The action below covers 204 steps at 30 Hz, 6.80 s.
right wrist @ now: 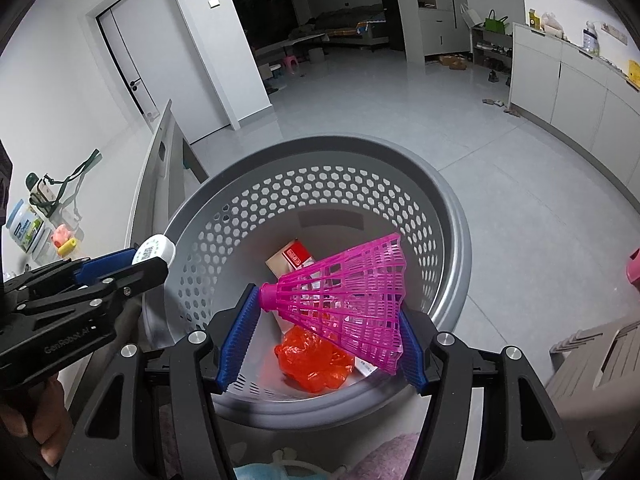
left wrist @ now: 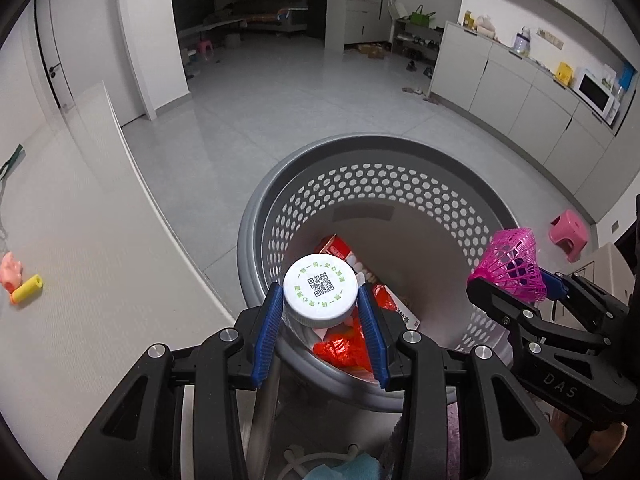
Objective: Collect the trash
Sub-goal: 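Open both tools above the basket to drop the shuttlecock and disc, then move both open tools back from the basket toward the pig and dart, then grasp the yellow foam dart with the right tool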
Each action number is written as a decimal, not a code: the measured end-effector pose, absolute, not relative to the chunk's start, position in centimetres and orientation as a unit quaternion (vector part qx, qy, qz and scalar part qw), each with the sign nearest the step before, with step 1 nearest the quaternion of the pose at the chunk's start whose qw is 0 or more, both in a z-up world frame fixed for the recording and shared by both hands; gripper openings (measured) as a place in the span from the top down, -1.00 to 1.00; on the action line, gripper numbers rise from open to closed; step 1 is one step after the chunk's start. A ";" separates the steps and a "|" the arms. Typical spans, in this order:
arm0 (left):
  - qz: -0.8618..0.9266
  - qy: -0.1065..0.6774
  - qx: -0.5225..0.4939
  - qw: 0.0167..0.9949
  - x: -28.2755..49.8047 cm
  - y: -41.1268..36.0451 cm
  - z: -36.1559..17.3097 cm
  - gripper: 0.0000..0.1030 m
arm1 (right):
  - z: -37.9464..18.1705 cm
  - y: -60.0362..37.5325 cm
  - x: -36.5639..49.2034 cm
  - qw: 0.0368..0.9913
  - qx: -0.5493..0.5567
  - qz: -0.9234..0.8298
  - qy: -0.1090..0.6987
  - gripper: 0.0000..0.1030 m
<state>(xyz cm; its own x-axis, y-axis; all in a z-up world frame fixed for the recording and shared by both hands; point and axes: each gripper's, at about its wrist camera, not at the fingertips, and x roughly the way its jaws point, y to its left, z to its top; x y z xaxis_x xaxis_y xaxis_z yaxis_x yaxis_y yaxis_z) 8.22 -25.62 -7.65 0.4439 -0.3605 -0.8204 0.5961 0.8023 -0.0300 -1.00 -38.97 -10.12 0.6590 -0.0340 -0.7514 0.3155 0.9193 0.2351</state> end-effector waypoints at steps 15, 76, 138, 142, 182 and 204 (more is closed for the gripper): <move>-0.274 0.431 0.132 0.849 7.9 -25.2 -6.8 -0.10 | -10.0 -39.1 -0.7 0.896 0.179 -0.099 0.395 -0.33; -0.206 0.388 0.050 0.897 6.0 -9.5 -3.3 -0.48 | -5.9 -26.8 -1.0 0.924 0.123 -0.026 0.361 -0.50; -0.055 0.383 -0.018 0.922 10.1 7.4 -3.4 -0.66 | -3.8 -11.7 11.4 0.920 0.016 0.111 0.376 -0.57; -0.052 0.384 -0.018 0.922 10.2 7.4 -3.5 -0.66 | -3.8 -11.4 12.0 0.919 0.011 0.111 0.377 -0.57; -0.018 0.407 -0.037 0.912 12.7 9.9 -5.5 -0.66 | -7.7 -6.7 22.7 0.876 -0.095 0.176 0.439 -0.56; -0.003 0.404 -0.031 0.914 12.4 9.6 -5.7 -0.66 | -7.3 -5.0 19.9 0.871 -0.133 0.215 0.422 0.61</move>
<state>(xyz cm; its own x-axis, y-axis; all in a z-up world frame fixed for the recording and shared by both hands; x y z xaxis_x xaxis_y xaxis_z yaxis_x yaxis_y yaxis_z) 12.42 9.63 -5.68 0.6736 -0.0302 -0.7385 -0.0195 0.9981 -0.0587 19.94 -4.99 -7.27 0.5510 0.2627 -0.7921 -0.4869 0.8720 -0.0495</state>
